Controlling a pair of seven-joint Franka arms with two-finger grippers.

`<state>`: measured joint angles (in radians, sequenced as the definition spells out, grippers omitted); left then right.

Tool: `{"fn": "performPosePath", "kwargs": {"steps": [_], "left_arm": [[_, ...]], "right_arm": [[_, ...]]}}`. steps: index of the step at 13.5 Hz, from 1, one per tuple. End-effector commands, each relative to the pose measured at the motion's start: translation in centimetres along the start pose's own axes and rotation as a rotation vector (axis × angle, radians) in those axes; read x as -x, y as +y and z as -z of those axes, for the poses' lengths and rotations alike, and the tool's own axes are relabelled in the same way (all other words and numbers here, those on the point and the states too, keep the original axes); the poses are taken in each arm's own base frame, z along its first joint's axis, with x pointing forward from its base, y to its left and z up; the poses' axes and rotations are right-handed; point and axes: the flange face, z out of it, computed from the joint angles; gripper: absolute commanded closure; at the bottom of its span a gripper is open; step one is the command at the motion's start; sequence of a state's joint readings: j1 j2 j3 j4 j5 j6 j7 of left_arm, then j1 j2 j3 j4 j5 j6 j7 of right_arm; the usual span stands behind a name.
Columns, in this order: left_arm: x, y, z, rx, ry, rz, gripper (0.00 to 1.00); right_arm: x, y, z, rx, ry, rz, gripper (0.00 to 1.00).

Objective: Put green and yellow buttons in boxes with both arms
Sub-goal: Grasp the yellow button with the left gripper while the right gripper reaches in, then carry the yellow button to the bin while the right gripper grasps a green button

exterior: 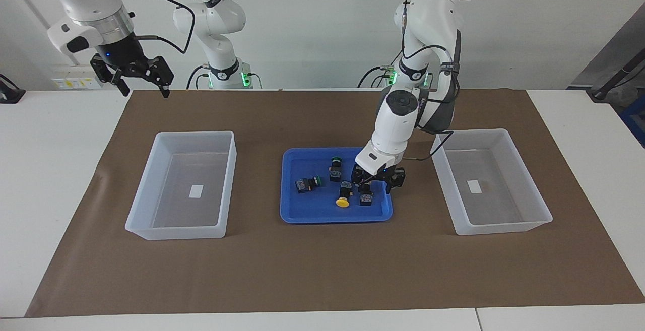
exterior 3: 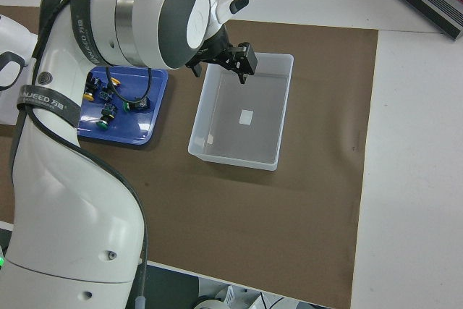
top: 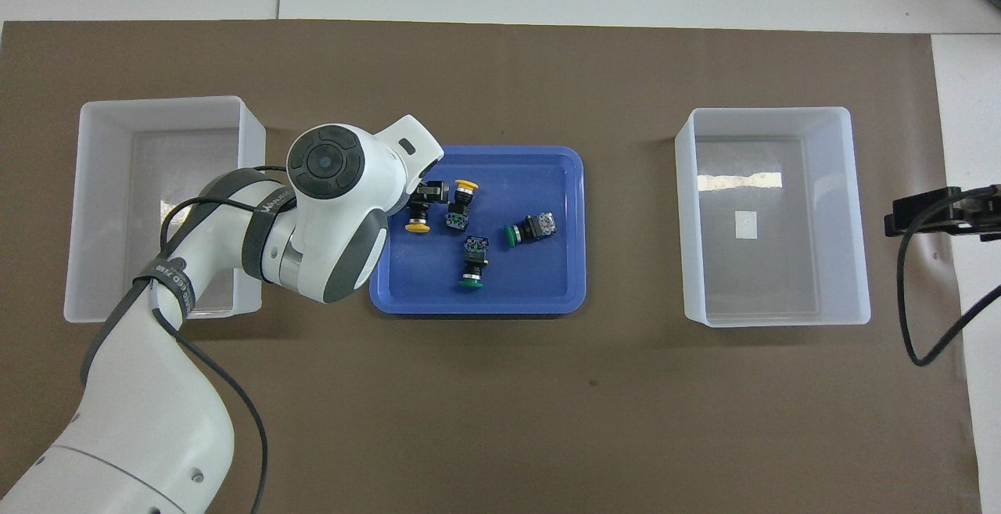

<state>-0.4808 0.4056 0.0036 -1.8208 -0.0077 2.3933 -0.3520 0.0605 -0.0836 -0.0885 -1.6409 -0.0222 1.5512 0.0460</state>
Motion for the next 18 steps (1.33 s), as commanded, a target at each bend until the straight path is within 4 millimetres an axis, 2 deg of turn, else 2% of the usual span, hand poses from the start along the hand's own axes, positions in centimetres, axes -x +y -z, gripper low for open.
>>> {"fn": "performPosePath", "kwargs": {"steps": [1,3,4,5,6,8,9,10,11,12,15,17,18], "left_arm": [[0.4,1.0,-1.2,0.009,0.025,0.028,0.15],[0.4,0.9,-1.6,0.007,0.019,0.03,0.29],[0.5,0.9,-1.7,0.006,0.016,0.029,0.42],[0.7,0.9,-1.9,0.004,0.01,0.045,0.67],[0.9,0.9,-2.0,0.004,0.007,0.065,0.83],[1.5,1.3,-2.2,-0.003,-0.012,0.059,1.0],[1.5,1.8,-1.8,-0.004,-0.015,0.056,1.0],[1.3,1.5,-1.3,-0.003,-0.012,0.06,1.0],[0.8,0.8,0.3,0.002,0.006,0.072,1.0],[0.3,-0.4,2.7,0.004,0.02,0.079,1.0],[-1.4,-6.3,9.6,0.003,0.068,0.108,1.0],[-2.4,-11.6,12.1,-0.011,0.088,0.148,1.0],[-2.8,-14.0,12.4,-0.018,0.095,0.173,1.0]], "right_arm": [[1.0,0.0,-0.2,-0.009,0.015,0.021,0.0],[1.1,-0.1,-0.3,-0.009,0.01,0.023,0.0],[1.2,-0.4,-1.0,-0.01,-0.002,0.024,0.0],[1.8,-1.6,-1.8,-0.01,-0.019,0.043,0.0],[2.2,-2.4,-2.6,-0.01,-0.028,0.057,0.0],[1.8,-3.1,-2.8,-0.014,0.018,0.076,0.0],[1.5,-3.5,-3.7,-0.013,0.021,0.081,0.0],[1.3,-5.2,-4.4,-0.015,0.037,0.107,0.0],[1.3,-7.2,-5.3,-0.019,0.06,0.119,0.0],[1.3,-9.1,-5.9,-0.024,0.082,0.112,0.0],[0.4,-15.3,-8.9,-0.031,0.097,0.087,0.0],[-0.3,-19.2,-11.4,-0.04,0.11,0.066,0.0],[-0.4,-21.7,-12.9,-0.046,0.115,0.038,0.0]]}}
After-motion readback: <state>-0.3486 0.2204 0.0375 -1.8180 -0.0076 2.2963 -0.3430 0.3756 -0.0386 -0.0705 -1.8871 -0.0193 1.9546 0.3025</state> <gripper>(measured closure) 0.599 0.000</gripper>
